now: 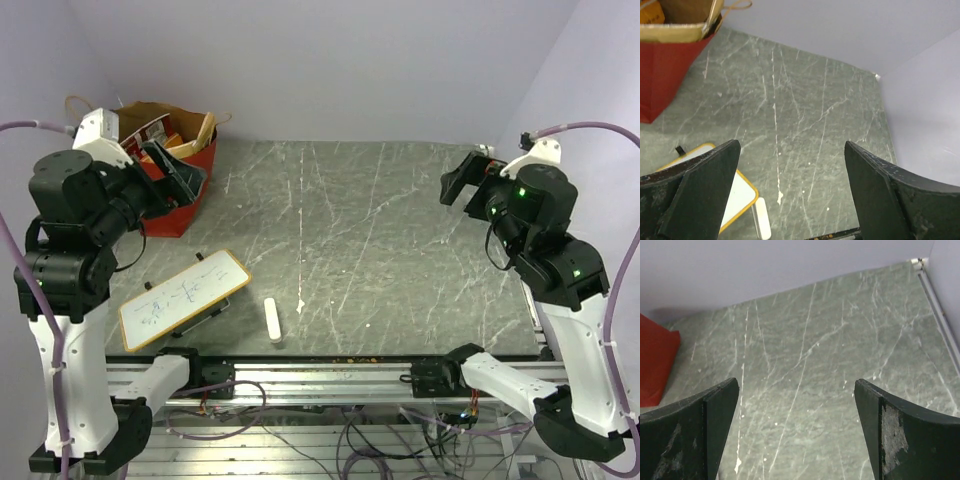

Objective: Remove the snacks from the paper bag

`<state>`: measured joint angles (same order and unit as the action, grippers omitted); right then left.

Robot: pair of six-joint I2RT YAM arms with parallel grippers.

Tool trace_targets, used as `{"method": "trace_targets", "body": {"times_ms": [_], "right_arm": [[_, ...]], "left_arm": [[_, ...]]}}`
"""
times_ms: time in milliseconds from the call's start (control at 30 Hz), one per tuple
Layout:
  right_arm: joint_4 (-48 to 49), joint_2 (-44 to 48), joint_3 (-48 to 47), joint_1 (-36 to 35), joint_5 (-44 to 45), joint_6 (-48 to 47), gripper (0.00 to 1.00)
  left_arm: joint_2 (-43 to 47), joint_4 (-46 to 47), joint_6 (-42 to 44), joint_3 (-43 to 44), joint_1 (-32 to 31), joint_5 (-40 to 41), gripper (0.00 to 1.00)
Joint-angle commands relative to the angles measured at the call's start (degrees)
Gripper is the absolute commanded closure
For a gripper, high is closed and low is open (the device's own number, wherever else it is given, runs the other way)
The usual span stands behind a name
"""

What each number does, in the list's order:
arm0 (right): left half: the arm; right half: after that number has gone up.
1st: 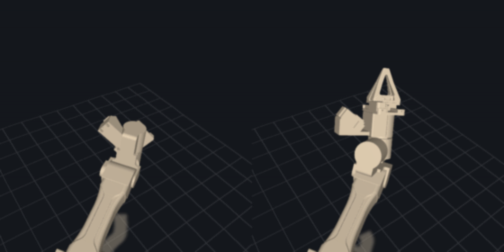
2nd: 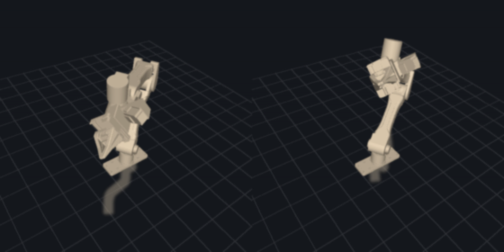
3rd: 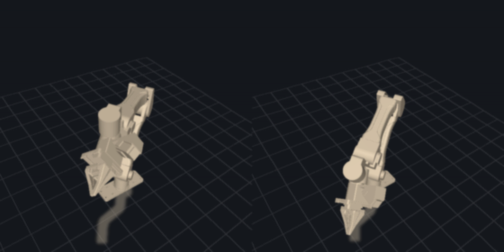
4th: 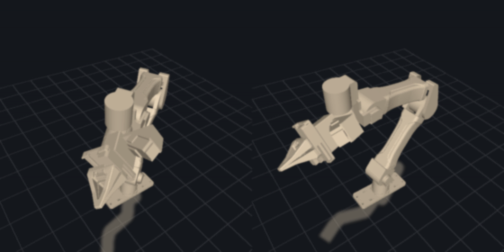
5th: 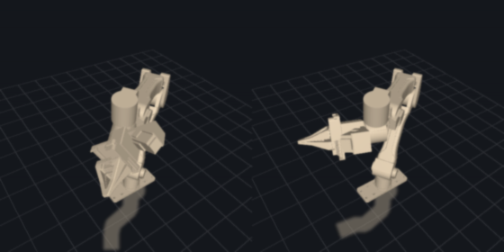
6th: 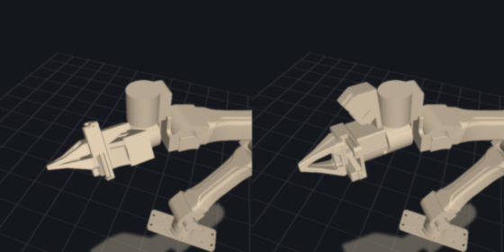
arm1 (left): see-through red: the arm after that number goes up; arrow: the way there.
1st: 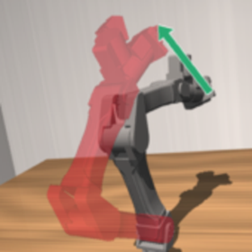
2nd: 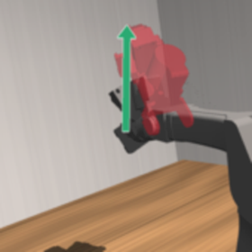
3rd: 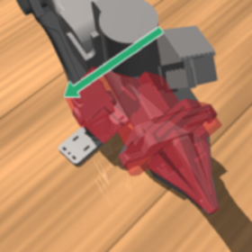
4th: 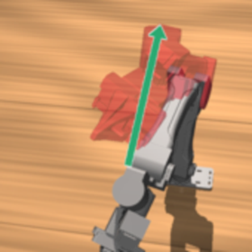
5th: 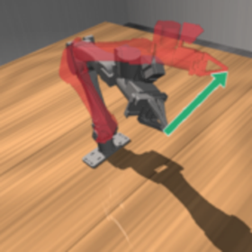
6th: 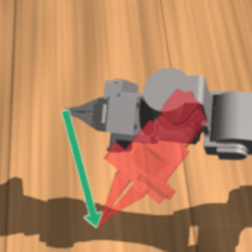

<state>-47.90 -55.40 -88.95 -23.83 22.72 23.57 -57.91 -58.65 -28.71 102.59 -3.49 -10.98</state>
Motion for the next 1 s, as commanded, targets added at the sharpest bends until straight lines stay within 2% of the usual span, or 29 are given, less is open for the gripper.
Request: {"method": "trace_targets", "body": {"times_ms": [0, 200, 433, 800, 967], "right_arm": [[-3.73, 0.42, 1.89, 0.08, -1.16, 3.3, 0.0], [-6.58, -1.04, 3.15, 0.15, -4.03, 5.65, 0.0], [-7.95, -5.02, 5.17, 0.19, -5.7, 8.92, 0.0], [4.22, -12.44, 11.29, 0.26, -6.65, 6.52, 0.0], [7.64, -19.71, 8.41, 0.29, -5.71, 4.3, 0.0]], "left_arm": [[1.3, 2.4, -2.44, -4.27, -1.13, 2.53, 0.04], [0.57, 3.52, -3.86, -8.68, -2.2, 2.81, 0.04], [-5.98, 6.99, -4.52, -7.97, -3.08, 1.98, 0.04], [-31.3, 12.84, -1.87, 11.07, -2.57, 1.05, 0.03], [-44.07, 16.2, 0.1, 20.85, -2.46, -1.5, 0.17]]}}
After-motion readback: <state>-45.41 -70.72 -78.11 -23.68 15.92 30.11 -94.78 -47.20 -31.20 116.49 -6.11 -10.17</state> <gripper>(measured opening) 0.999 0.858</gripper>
